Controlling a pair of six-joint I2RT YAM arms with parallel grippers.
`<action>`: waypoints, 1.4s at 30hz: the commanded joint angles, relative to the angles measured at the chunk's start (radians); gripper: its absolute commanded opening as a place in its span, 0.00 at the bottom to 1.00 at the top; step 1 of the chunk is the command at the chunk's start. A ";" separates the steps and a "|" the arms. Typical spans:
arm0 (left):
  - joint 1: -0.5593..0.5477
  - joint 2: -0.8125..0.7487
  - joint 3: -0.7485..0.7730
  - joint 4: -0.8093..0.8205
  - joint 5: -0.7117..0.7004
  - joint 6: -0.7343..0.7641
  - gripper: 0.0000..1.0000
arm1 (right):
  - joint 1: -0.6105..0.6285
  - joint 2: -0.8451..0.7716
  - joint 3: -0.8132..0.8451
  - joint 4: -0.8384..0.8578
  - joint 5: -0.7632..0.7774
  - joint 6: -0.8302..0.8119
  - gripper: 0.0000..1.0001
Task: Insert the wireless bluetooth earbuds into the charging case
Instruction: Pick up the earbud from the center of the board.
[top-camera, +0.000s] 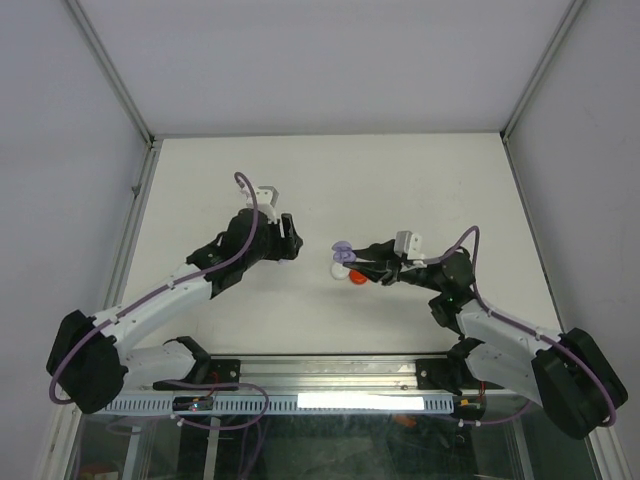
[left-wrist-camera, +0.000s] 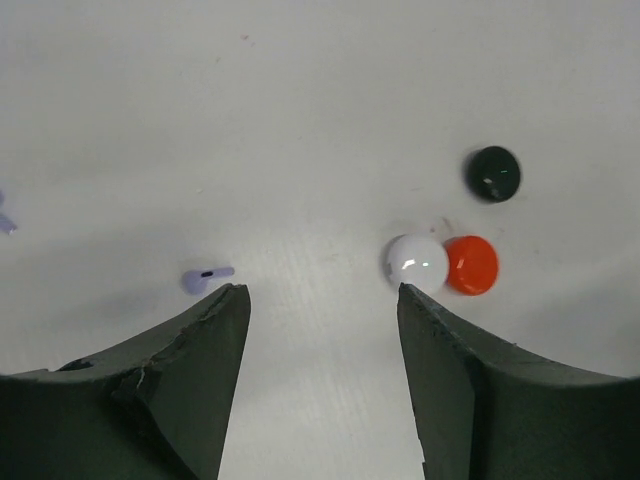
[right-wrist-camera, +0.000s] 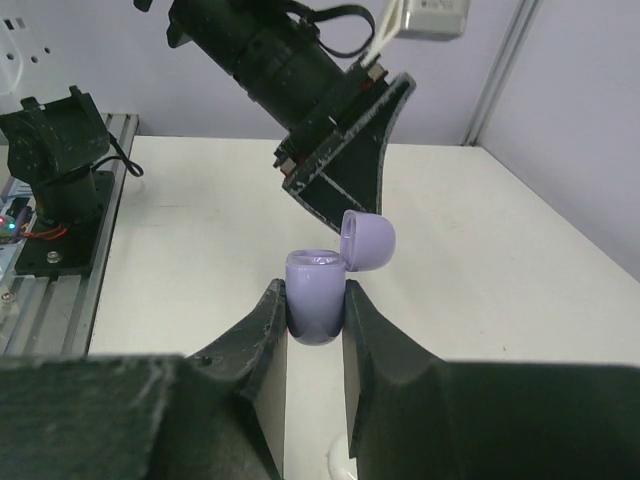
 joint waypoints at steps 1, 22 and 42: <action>0.018 0.131 0.075 -0.075 -0.136 -0.072 0.63 | 0.005 -0.043 -0.019 -0.013 0.043 -0.060 0.00; 0.047 0.590 0.232 -0.168 -0.276 -0.023 0.64 | 0.004 -0.079 -0.044 -0.046 0.011 -0.084 0.00; 0.047 0.440 0.178 -0.283 -0.219 -0.017 0.59 | 0.004 -0.089 -0.042 -0.036 -0.006 -0.056 0.00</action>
